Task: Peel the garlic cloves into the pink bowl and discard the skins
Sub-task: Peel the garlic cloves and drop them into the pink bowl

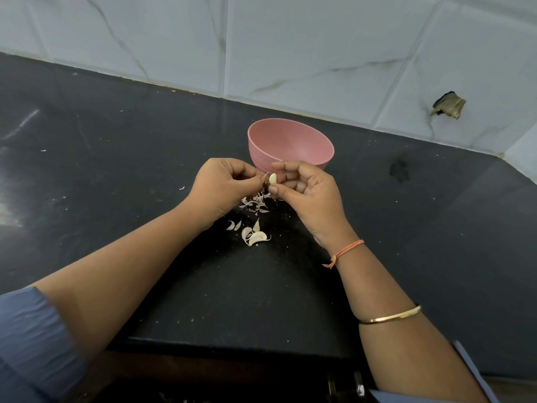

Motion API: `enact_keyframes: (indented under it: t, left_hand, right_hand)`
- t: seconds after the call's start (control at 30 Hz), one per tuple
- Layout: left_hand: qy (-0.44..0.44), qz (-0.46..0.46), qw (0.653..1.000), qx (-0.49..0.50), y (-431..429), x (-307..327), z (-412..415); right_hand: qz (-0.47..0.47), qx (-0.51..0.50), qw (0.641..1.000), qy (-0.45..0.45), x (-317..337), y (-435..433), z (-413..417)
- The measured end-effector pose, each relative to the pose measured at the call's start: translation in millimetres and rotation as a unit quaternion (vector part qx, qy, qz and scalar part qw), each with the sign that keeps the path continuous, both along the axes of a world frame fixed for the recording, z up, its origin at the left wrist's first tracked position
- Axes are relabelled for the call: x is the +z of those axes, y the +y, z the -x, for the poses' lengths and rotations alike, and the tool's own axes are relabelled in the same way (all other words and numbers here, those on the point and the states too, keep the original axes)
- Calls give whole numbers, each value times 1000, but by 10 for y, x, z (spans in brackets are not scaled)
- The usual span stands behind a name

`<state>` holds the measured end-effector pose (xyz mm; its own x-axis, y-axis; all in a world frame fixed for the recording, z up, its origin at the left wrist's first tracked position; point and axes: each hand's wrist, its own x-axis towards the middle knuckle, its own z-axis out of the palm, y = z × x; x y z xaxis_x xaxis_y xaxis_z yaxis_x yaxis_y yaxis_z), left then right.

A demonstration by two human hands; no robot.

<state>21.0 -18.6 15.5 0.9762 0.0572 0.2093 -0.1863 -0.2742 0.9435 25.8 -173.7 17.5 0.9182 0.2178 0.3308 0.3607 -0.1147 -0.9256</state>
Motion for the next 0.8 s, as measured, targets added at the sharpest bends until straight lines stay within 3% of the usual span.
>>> enact_keyframes:
  t: [0.3,0.8]
  left_hand:
    - [8,37,999,3,-4,2,-15]
    - [-22,4,1000,-17,21,20,15]
  right_hand:
    - [-18,-6,1000,7,-4,-6,-6]
    - [-70,26,996,58,7,-7,2]
